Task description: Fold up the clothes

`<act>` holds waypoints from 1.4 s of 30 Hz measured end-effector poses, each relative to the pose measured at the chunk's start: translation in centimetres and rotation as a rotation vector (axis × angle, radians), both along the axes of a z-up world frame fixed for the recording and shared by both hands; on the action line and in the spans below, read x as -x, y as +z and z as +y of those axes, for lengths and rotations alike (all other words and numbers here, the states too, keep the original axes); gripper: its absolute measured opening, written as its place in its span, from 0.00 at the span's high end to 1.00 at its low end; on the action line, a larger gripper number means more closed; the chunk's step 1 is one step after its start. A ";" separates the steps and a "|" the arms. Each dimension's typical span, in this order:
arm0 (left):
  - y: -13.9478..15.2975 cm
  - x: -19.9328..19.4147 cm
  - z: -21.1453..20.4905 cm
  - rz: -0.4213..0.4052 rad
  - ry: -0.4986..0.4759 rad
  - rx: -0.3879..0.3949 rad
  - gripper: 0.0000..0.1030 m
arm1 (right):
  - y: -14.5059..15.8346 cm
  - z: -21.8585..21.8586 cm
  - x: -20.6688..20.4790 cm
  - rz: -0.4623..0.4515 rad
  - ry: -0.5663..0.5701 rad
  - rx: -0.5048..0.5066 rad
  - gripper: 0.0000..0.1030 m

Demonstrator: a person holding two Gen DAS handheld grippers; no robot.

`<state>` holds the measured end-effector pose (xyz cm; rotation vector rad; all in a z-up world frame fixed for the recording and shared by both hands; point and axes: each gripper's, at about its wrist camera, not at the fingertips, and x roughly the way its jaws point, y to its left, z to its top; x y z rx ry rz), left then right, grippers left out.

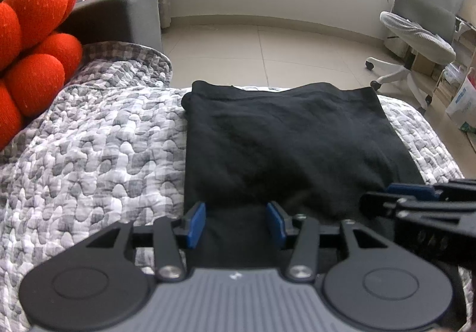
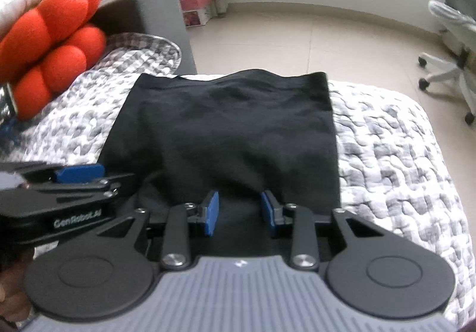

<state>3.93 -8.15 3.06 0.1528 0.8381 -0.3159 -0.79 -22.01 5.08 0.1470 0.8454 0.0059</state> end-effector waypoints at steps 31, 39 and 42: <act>0.0 0.2 0.0 -0.081 0.075 -0.174 0.47 | 0.0 -3.4 0.5 0.042 -0.166 0.066 0.67; 0.4 0.8 -0.3 -0.117 0.086 -0.201 0.48 | 0.3 -3.6 0.9 0.039 -0.166 0.094 0.67; 0.6 1.1 -0.4 -0.131 0.089 -0.211 0.48 | 0.6 -3.5 1.0 0.029 -0.165 0.097 0.67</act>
